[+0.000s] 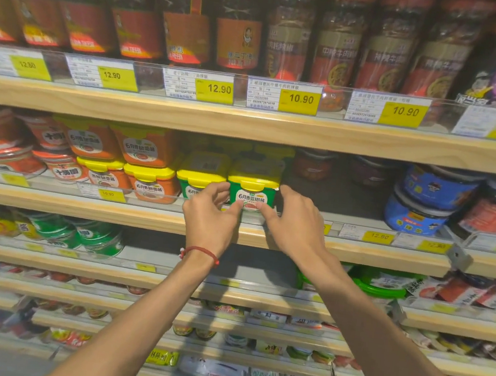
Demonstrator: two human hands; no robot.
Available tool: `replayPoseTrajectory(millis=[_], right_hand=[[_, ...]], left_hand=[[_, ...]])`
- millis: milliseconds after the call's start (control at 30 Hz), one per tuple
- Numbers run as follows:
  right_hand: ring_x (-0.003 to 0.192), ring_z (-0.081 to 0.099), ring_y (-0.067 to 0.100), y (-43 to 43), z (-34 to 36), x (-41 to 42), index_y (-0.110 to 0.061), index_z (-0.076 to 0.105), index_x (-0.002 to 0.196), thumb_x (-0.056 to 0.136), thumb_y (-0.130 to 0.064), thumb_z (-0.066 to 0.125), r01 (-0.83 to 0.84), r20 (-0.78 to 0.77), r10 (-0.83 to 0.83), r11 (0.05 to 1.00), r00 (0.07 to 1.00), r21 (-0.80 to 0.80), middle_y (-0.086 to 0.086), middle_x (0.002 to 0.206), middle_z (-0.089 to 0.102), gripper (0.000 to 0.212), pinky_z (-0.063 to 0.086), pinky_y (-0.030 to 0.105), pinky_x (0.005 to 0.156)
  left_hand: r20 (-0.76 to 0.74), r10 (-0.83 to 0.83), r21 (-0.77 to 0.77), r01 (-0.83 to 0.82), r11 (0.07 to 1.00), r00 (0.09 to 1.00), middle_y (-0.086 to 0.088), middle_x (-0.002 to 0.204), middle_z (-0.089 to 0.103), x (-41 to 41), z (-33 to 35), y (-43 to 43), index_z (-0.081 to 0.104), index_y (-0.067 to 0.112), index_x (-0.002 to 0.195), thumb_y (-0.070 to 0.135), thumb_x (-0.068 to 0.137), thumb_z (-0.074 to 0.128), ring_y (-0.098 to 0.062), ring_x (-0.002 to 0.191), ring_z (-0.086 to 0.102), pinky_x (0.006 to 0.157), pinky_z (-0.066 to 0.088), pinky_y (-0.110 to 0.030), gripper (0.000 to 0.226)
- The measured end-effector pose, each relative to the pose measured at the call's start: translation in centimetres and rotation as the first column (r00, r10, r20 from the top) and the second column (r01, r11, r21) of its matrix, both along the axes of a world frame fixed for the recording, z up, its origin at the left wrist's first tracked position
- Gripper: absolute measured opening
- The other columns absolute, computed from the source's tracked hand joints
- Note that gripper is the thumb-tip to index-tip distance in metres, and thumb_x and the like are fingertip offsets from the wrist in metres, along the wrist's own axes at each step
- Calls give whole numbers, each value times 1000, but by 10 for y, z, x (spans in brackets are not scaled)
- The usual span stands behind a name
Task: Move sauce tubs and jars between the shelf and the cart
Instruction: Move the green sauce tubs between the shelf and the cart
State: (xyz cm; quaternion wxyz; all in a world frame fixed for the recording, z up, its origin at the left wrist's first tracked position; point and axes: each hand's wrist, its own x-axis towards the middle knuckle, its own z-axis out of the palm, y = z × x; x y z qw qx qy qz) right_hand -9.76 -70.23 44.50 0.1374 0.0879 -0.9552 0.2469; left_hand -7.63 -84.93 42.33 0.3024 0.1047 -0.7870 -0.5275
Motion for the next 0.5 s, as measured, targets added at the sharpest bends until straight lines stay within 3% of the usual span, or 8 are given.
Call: replayPoseTrajectory(millis=[167, 300, 400, 467, 500], right_hand=[[116, 64, 28, 7, -6, 9, -19, 61, 123, 100, -48, 62, -45, -42, 47, 999, 998, 31, 3, 123, 69, 37, 48, 39, 83], [132, 54, 24, 15, -8, 27, -18, 55, 145, 101, -37, 62, -53, -107, 51, 999, 993, -10, 3, 140, 63, 48, 46, 37, 97], [127, 56, 26, 20, -12, 48, -15, 60, 139, 100, -30, 61, -43, -164, 42, 999, 986, -4, 3, 135, 65, 42, 45, 38, 98], [119, 60, 27, 24, -16, 64, -13, 66, 131, 97, -27, 65, -33, -194, 39, 999, 980, 33, 4, 125, 70, 37, 47, 39, 95], [115, 61, 29, 26, -19, 73, -12, 68, 128, 95, -26, 67, -26, -210, 37, 998, 977, 53, 5, 120, 71, 35, 49, 40, 94]], left_hand=[[-8, 30, -93, -30, 995, 1000, -4, 107, 76, 12, -4, 4, 72, 7, 115, 11, 86, 77, -10, 100, 70, 70, 44, 4, 30], [-65, 12, -107, -19, 994, 998, -1, 104, 75, 28, -5, 3, 71, 7, 115, 9, 89, 72, -8, 98, 70, 71, 50, -3, 25], [-78, -32, -215, 14, 977, 996, 4, 106, 74, 43, -5, 1, 70, 11, 116, 15, 92, 68, -6, 99, 68, 80, 53, -10, 25], [-49, -89, -367, 65, 928, 995, 3, 113, 72, 52, -5, 0, 68, 13, 119, 21, 93, 67, -10, 105, 65, 88, 47, -9, 27], [-29, -117, -451, 91, 888, 993, 2, 115, 71, 56, -6, 0, 68, 14, 120, 24, 93, 66, -14, 108, 64, 93, 47, -16, 29]])
